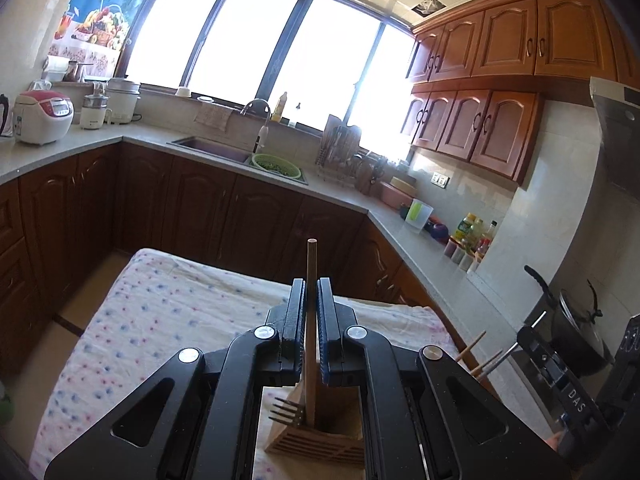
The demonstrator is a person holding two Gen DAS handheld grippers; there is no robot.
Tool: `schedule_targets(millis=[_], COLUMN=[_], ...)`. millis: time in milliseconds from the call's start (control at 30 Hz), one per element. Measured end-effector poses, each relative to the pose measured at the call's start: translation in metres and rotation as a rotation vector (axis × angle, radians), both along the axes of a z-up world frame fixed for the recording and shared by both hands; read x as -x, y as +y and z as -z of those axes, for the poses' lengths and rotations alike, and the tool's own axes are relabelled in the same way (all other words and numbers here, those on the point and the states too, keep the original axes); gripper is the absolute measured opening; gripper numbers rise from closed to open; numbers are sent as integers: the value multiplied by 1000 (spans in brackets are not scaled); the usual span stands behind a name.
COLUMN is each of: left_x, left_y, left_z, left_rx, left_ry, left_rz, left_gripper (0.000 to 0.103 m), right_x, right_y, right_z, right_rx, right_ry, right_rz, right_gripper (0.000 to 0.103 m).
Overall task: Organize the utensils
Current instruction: 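Lower both chopsticks into the holder and open both tools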
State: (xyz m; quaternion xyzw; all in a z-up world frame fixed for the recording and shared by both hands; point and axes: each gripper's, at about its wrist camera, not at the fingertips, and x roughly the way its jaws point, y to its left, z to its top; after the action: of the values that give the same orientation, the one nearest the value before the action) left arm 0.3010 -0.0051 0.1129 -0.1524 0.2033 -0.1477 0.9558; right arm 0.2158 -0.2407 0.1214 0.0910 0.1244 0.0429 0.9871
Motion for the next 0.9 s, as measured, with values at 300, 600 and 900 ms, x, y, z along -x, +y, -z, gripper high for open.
schedule_targets(millis=[300, 600, 900], left_x=[0, 0, -2], left_y=[-11, -17, -10], left_z=[31, 36, 33], left_rx=[-30, -65, -41], left_ry=[63, 74, 111], left_rz=[42, 55, 59], left_gripper=[6, 6, 12], right_x=[-14, -16, -17], right_y=[-6, -9, -16], right_z=[38, 47, 50], right_rx=[-33, -49, -92], right_ry=[109, 147, 157], right_rz=[-3, 3, 5], right_gripper=[5, 5, 10])
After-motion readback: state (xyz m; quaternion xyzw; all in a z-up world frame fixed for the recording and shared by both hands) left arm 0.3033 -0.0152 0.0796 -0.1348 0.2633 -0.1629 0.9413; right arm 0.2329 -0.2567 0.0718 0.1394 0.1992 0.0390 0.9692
